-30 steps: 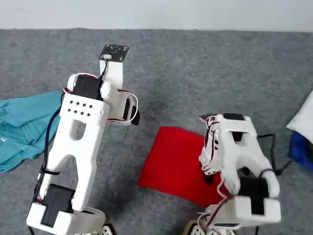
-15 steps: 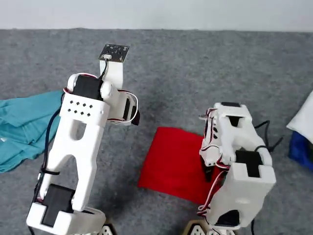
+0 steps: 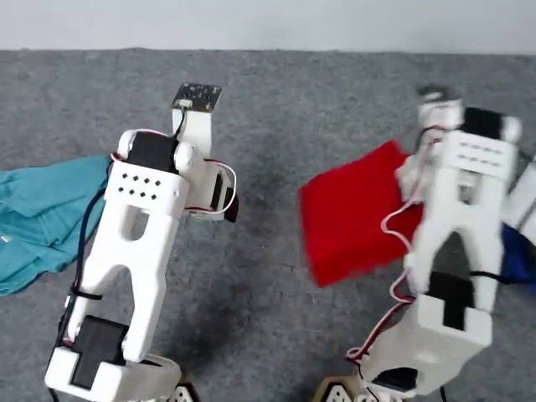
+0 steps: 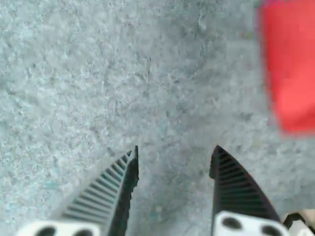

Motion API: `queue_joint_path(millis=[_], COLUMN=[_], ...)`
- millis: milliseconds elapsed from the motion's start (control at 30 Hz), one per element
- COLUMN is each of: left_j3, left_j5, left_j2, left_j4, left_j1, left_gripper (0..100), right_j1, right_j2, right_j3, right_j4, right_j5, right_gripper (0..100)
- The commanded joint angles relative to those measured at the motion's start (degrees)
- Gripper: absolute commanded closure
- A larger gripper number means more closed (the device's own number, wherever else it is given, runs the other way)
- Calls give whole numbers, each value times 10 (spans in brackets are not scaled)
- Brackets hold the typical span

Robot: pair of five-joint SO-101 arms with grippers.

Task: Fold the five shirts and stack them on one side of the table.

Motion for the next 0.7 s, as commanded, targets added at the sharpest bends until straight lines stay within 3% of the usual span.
queue_joint_path(millis=[0, 333, 433, 667], left_j3=[11, 34, 34, 34], left_j5=[-3, -3, -3, -4], left_j2=[-24, -24, -24, -24], left_j4=[16, 16, 16, 16], left_j1=[-1, -1, 1, 4], left_gripper=[776, 776, 776, 776], right_j1=[72, 225, 256, 343], right_j2=[-29, 1, 34, 103], right_j3=[-81, -104, -117, -222], right_j4=[-57, -292, -305, -284], right_j5=[8, 123, 156, 141], right_gripper=[989, 990, 990, 990])
